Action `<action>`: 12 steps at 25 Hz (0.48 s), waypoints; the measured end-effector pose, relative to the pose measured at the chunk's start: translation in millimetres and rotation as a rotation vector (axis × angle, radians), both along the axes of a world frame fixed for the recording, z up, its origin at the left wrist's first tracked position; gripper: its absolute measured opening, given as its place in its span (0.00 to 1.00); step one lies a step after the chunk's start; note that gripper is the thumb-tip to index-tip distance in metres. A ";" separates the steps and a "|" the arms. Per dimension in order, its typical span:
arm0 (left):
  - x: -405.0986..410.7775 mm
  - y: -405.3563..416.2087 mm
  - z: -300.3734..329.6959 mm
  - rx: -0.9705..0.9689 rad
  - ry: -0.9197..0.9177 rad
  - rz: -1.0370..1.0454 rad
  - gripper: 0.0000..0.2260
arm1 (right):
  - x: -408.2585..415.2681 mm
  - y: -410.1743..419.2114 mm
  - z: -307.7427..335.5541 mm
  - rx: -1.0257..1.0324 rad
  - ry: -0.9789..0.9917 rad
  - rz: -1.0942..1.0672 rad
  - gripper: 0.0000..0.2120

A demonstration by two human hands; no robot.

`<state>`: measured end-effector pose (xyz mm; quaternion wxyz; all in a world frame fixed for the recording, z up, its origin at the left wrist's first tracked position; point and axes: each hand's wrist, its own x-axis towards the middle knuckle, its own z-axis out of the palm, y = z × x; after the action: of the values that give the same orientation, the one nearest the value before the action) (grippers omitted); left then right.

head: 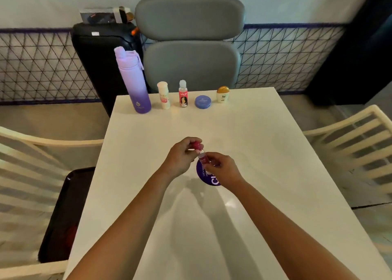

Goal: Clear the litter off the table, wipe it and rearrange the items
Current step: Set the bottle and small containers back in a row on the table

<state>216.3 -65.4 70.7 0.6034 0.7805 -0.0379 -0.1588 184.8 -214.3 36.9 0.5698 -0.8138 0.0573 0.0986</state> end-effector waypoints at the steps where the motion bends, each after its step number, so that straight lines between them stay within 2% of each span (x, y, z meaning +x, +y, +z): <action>1: 9.6 -18.3 -0.7 -0.015 0.011 -0.025 0.11 | 7.3 -18.0 -0.6 0.019 0.011 -0.015 0.14; 3: 27.2 -50.0 -3.7 -0.058 0.056 -0.046 0.10 | 20.3 -48.0 -3.4 0.138 0.047 -0.068 0.15; 5: 45.8 -77.8 -15.9 -0.070 0.100 0.029 0.09 | 33.6 -75.5 -6.9 0.271 0.072 -0.154 0.13; 8: 82.9 -122.1 -55.5 0.166 0.029 0.196 0.10 | 62.4 -129.3 -15.9 0.361 0.084 -0.238 0.13; 12: 131.6 -158.5 -102.0 0.501 -0.095 0.157 0.12 | 101.8 -190.4 -36.8 0.334 0.107 -0.264 0.14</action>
<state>347.9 -223.9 -31.2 0.3993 0.9128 0.0350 -0.0788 286.6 -404.7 0.1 0.7008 -0.6872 0.1764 0.0743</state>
